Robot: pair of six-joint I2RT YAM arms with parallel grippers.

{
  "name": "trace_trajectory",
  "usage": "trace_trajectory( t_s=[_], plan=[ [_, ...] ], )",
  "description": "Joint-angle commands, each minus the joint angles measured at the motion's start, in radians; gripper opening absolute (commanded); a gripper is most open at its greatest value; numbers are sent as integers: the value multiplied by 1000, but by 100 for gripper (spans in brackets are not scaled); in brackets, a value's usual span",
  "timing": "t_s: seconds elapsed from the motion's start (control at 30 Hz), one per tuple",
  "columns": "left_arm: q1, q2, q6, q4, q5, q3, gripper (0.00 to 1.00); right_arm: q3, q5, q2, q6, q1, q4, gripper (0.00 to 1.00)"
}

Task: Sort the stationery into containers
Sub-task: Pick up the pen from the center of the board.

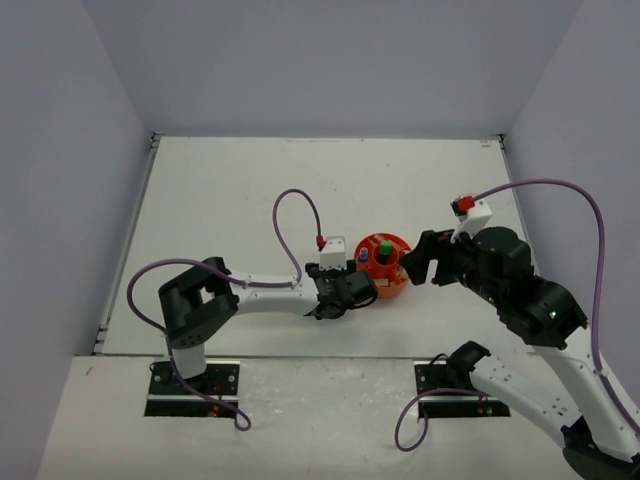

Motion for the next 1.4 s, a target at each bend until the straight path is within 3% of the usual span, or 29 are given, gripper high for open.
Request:
trace_trajectory(
  t_s=[0.0, 0.43, 0.57, 0.7, 0.87, 0.97, 1.03, 1.2, 1.37],
  plan=[
    [36, 24, 45, 68, -15, 33, 69, 3, -31, -31, -6, 1, 30, 79],
    [81, 85, 64, 135, 36, 2, 58, 1, -71, -35, -21, 1, 33, 77],
    [89, 106, 43, 117, 44, -2, 44, -7, -109, -43, -21, 1, 49, 76],
    [96, 100, 8, 103, 41, -29, 40, -30, -181, -55, -25, 1, 81, 75],
    [135, 75, -10, 92, 61, -84, 19, -84, -299, -80, -25, 1, 141, 75],
    [146, 40, -17, 82, 56, -114, 12, -112, -335, -98, -28, 1, 161, 75],
    [155, 15, -20, 70, 51, -138, 1, -136, -368, -106, -31, 1, 175, 75],
    [156, -97, -44, 43, 25, -189, 0, -264, -490, -120, -25, 1, 253, 73],
    [144, -296, -97, 19, -8, -240, 0, -421, -509, -95, 67, 45, 411, 65]
  ],
)
